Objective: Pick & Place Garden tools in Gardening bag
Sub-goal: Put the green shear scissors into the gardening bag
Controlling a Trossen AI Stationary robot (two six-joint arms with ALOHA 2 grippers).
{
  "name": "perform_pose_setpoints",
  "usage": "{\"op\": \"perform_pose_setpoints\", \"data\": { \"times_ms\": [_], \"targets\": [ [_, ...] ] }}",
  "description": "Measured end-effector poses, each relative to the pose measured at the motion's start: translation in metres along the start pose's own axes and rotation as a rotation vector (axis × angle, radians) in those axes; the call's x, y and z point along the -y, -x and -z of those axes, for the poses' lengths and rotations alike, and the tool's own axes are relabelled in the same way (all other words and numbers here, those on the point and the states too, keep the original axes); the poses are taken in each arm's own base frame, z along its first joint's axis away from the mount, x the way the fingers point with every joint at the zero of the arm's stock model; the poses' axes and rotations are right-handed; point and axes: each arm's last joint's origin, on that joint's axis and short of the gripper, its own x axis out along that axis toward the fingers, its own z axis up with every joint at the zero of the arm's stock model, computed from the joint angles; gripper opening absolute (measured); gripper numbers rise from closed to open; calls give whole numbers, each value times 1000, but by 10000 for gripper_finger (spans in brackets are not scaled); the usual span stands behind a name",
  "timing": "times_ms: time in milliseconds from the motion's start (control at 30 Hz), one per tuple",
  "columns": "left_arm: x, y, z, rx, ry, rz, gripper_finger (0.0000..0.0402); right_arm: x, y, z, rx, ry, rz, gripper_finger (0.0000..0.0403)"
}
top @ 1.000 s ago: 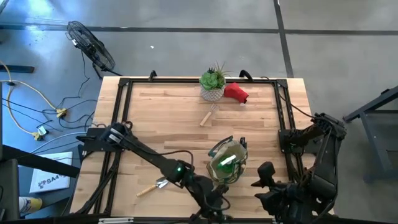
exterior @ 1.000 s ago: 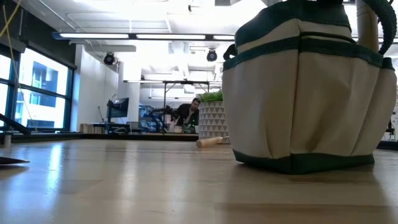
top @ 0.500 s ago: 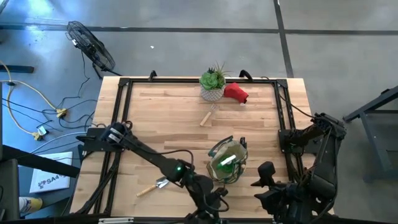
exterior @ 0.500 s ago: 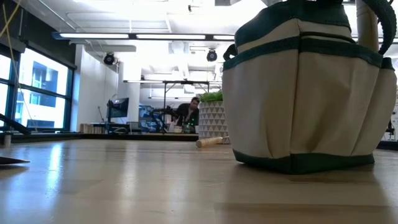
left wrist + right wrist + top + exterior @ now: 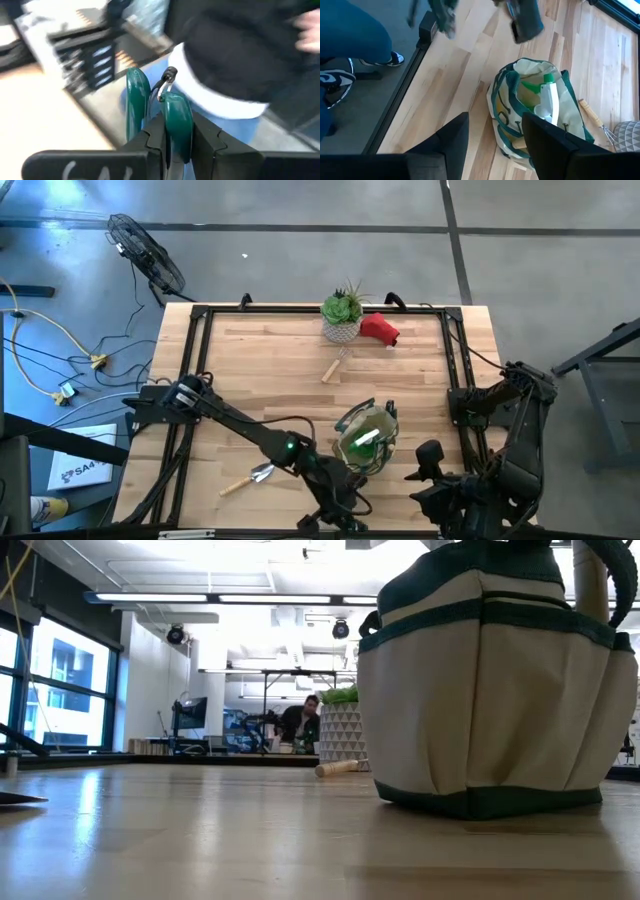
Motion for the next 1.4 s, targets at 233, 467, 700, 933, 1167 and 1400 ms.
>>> {"op": "perform_pose_setpoints", "data": {
  "times_ms": [233, 467, 700, 933, 1167, 1400],
  "targets": [
    [13, 29, -21, -18, 21, -433, 48, 0, 0, 0, 2, 2, 5, 176],
    [28, 31, -20, 67, 176, -882, 48, 0, 1, 1, -3, 9, 7, 176],
    [60, 27, -22, 226, 219, -1172, 48, -4, 4, 4, -3, 42, 5, 176],
    [66, 26, -21, 387, 336, -1310, 48, -7, 6, 5, 15, 55, 14, 176],
    [66, 21, -14, 423, 346, -1401, 48, -7, 6, 5, 18, 53, 12, 176],
    [68, 13, -1, 449, 377, -1451, 48, -7, 6, 4, 22, 63, 10, 176]
  ]
}}
